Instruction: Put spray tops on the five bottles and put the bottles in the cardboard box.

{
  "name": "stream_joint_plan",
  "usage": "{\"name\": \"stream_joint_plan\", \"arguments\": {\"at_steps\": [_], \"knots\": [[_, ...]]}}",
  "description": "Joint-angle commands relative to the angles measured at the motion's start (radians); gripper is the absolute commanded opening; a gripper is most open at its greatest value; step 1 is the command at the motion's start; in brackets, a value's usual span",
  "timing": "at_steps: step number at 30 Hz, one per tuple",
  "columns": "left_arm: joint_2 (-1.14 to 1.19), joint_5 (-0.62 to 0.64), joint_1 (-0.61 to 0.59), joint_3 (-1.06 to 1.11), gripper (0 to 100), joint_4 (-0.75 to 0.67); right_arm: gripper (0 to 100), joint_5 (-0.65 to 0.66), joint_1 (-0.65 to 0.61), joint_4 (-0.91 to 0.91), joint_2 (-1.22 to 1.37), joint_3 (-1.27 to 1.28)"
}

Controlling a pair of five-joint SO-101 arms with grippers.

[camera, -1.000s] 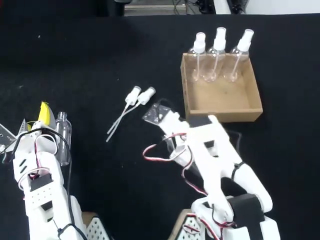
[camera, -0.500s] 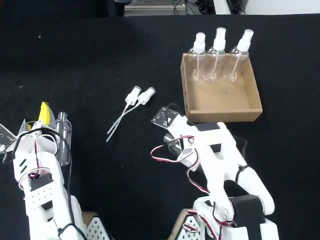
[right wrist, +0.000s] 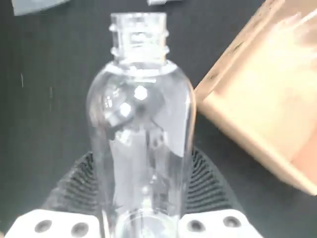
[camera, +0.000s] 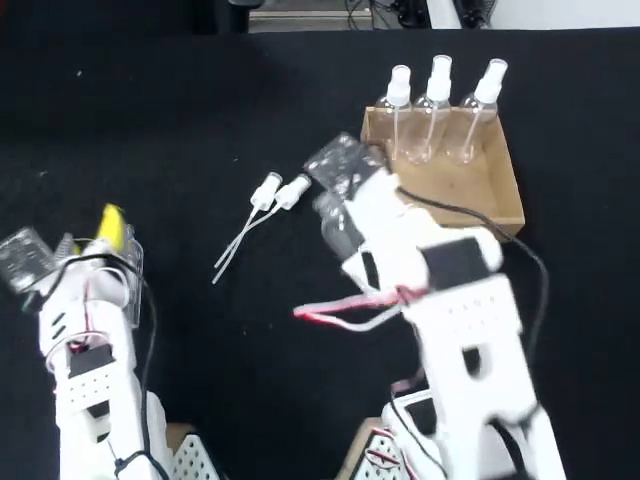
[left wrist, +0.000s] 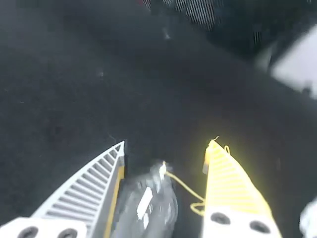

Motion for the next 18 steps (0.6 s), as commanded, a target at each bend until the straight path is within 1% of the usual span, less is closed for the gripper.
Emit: {"name": "stream_joint_plan", "arguments": {"at_steps": [1,4,6,11,15,18], "knots": [[-0.008,-0.084,0.111,-0.15,25,0.247,1.4,-0.104,-0.017,-0.155,-0.101,0.008],[-0.006,-0.091,0.159,-0.248,25,0.436,1.1,-0.149,-0.018,-0.318,-0.117,0.134],[-0.006,-0.092,0.174,-0.297,25,0.519,1.1,-0.184,-0.02,-0.411,-0.119,0.217],[-0.005,-0.172,0.165,-0.395,25,0.64,1.1,-0.302,-0.015,-0.589,-0.148,0.38],[-0.005,-0.218,0.119,-0.553,25,0.773,1.1,-0.341,-0.021,-0.69,-0.239,0.51],[0.008,-0.244,0.09,-0.659,25,0.839,1.1,-0.353,-0.02,-0.74,-0.315,0.611]]}}
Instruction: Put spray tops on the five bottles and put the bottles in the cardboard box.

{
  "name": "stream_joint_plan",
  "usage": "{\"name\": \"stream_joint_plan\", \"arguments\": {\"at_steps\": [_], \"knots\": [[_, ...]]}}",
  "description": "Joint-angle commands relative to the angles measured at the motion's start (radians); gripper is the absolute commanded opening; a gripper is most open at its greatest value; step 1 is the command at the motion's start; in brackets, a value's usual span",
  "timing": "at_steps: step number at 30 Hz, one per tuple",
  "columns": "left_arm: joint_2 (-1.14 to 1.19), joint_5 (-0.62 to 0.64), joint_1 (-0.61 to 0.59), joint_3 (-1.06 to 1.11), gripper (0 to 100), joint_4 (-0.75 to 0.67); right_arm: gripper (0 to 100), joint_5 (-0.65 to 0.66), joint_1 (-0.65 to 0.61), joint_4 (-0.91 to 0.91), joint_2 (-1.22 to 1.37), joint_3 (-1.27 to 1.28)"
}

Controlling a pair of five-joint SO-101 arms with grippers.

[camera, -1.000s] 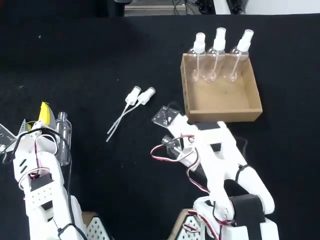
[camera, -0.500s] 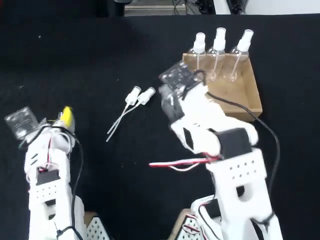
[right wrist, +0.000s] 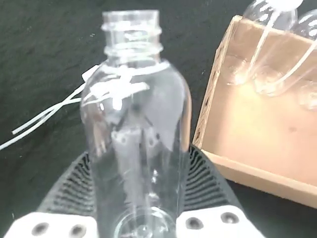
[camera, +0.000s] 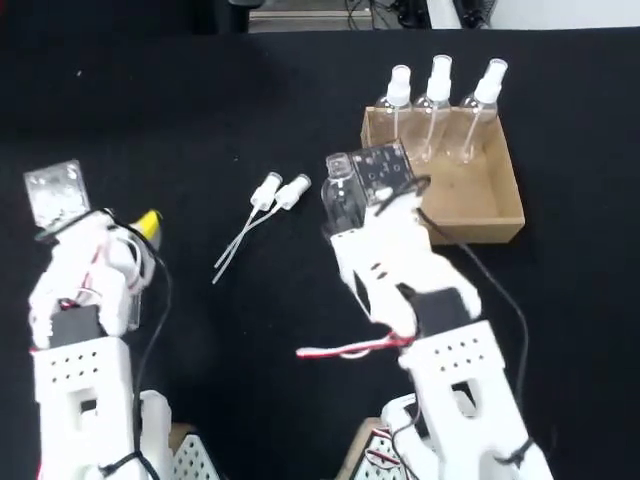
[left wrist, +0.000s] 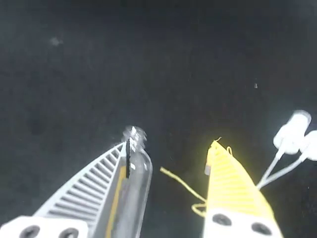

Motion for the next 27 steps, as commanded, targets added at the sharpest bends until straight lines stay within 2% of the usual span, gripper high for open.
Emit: {"name": "stream_joint_plan", "arguments": {"at_steps": [1,6,16,21,27], "knots": [[0.025,-0.038,-0.042,-0.217,25,0.095,1.1,-0.025,-0.011,-0.084,-0.108,0.085],[0.235,-0.04,0.021,-0.394,25,0.163,1.1,-0.035,-0.008,-0.163,-0.228,0.219],[0.608,-0.19,0.332,-0.661,25,0.276,1.1,-0.031,-0.005,-0.163,-0.467,0.352],[0.713,-0.203,0.452,-0.682,25,0.265,1.1,-0.032,-0.005,-0.12,-0.561,0.377],[0.861,-0.201,0.499,-0.673,25,0.112,1.1,-0.035,-0.009,-0.051,-0.647,0.38]]}}
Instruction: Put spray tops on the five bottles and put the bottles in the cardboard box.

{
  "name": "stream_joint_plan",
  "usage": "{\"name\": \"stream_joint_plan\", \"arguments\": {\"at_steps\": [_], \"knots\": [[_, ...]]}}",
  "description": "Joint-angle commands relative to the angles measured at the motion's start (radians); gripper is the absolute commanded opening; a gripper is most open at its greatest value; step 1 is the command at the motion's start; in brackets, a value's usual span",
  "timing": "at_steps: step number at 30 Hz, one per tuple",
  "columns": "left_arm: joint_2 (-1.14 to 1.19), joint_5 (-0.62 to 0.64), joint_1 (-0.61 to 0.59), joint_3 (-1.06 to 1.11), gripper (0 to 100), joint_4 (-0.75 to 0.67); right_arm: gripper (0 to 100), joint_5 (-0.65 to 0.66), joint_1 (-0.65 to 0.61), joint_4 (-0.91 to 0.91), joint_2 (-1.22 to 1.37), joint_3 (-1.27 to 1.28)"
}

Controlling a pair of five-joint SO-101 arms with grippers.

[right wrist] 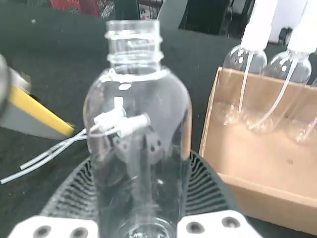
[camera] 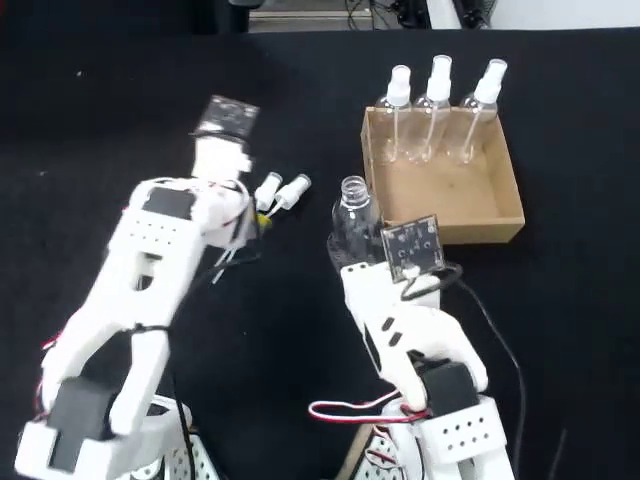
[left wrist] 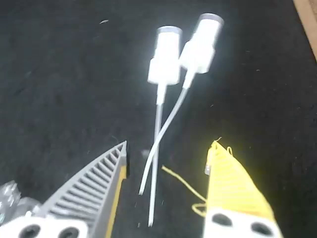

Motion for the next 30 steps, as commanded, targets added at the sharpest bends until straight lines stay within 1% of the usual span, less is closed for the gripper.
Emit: {"name": "stream_joint_plan", "arguments": {"at_steps": [1,6,8,15,16,17,19,20,21,22,24,27,30], "knots": [[0.095,-0.005,0.024,-0.054,25,-0.127,1.1,-0.006,-0.008,0.028,-0.053,-0.005],[0.218,-0.006,0.016,-0.056,25,-0.25,1.1,-0.006,-0.009,0.026,-0.067,0.012],[0.258,-0.006,0.016,-0.054,25,-0.276,1.1,-0.006,-0.009,0.023,-0.067,0.015],[0.305,-0.006,0.025,-0.053,24,-0.278,1.1,-0.006,-0.009,0.023,-0.067,0.015],[0.308,-0.006,0.028,-0.05,21,-0.272,1.1,-0.006,-0.009,0.023,-0.067,0.015],[0.308,-0.006,0.031,-0.048,16,-0.264,1.1,-0.006,-0.009,0.023,-0.067,0.015],[0.31,-0.006,0.03,-0.044,2,-0.258,1.1,-0.006,-0.009,0.023,-0.067,0.015],[0.308,-0.006,0.03,-0.042,3,-0.244,1.1,-0.006,-0.009,0.023,-0.067,0.015],[0.307,-0.006,0.031,-0.042,6,-0.218,1.1,-0.006,-0.009,0.023,-0.067,0.015],[0.305,-0.006,0.031,-0.047,6,-0.187,1.1,-0.006,-0.009,0.023,-0.067,0.015],[0.298,-0.006,0.033,-0.058,2,-0.121,1.1,-0.006,-0.009,0.023,-0.067,0.015],[0.25,-0.008,0.022,-0.024,3,-0.063,1.1,-0.006,-0.009,0.023,-0.067,0.015],[0.16,-0.066,0.03,0.059,3,-0.017,1.1,-0.006,-0.009,0.023,-0.067,0.015]]}}
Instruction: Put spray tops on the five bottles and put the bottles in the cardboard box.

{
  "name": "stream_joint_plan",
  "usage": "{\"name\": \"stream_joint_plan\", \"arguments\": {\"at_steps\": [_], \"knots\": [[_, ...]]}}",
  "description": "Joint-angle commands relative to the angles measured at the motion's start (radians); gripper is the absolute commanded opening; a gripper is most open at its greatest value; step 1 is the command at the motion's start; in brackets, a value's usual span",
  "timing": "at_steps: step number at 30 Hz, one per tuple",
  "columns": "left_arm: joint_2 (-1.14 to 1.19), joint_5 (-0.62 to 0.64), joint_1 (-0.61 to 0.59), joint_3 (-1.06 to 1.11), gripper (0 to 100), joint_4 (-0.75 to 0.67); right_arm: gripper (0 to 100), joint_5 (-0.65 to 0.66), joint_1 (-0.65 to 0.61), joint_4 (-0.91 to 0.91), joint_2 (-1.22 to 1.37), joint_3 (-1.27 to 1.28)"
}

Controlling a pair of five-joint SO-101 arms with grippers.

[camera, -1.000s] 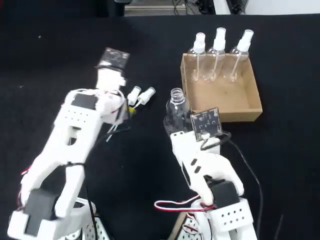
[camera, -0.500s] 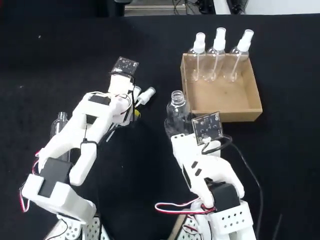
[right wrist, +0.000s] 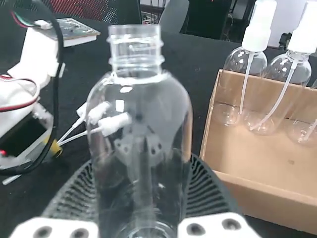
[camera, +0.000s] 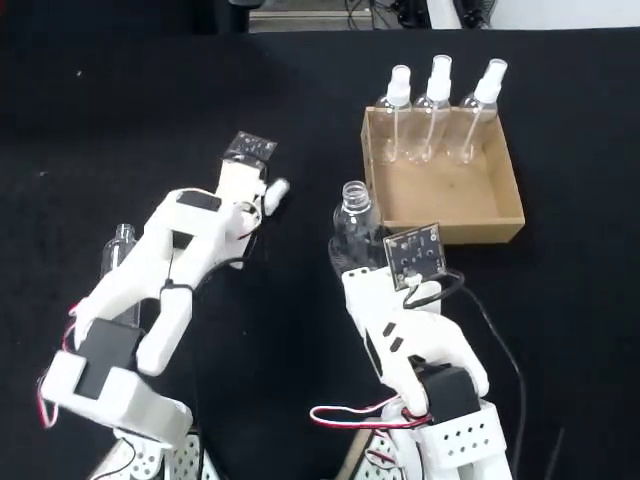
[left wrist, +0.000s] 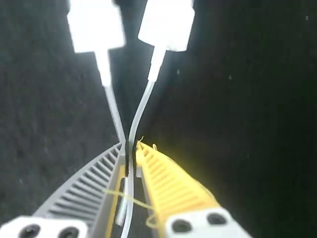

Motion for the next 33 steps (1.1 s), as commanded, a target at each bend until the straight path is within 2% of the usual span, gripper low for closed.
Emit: {"name": "stream_joint_plan", "arguments": {"at_steps": [1,9,14,17,20,26,29,33], "knots": [[-0.178,-0.095,0.018,0.082,3,0.078,1.1,-0.006,-0.009,-0.008,-0.022,-0.007],[-0.548,-0.224,-0.027,0.326,3,0.146,1.1,-0.006,-0.009,-0.008,-0.022,-0.005],[-0.609,-0.226,-0.071,0.415,3,0.149,1.1,-0.006,-0.009,-0.006,-0.022,-0.005],[-0.609,-0.276,-0.09,0.444,3,0.163,1.1,-0.006,-0.009,-0.006,-0.022,-0.005],[-0.611,-0.331,-0.09,0.441,9,0.262,1.1,-0.006,-0.009,-0.006,-0.022,-0.005],[-0.615,-0.393,-0.084,0.374,31,0.419,1.1,-0.006,-0.009,-0.008,-0.022,-0.005],[-0.612,-0.387,-0.079,0.291,30,0.42,1.1,-0.006,-0.009,-0.008,-0.022,-0.005],[-0.609,-0.27,-0.016,0.206,27,0.347,1.1,0.0,-0.002,-0.008,-0.022,-0.013]]}}
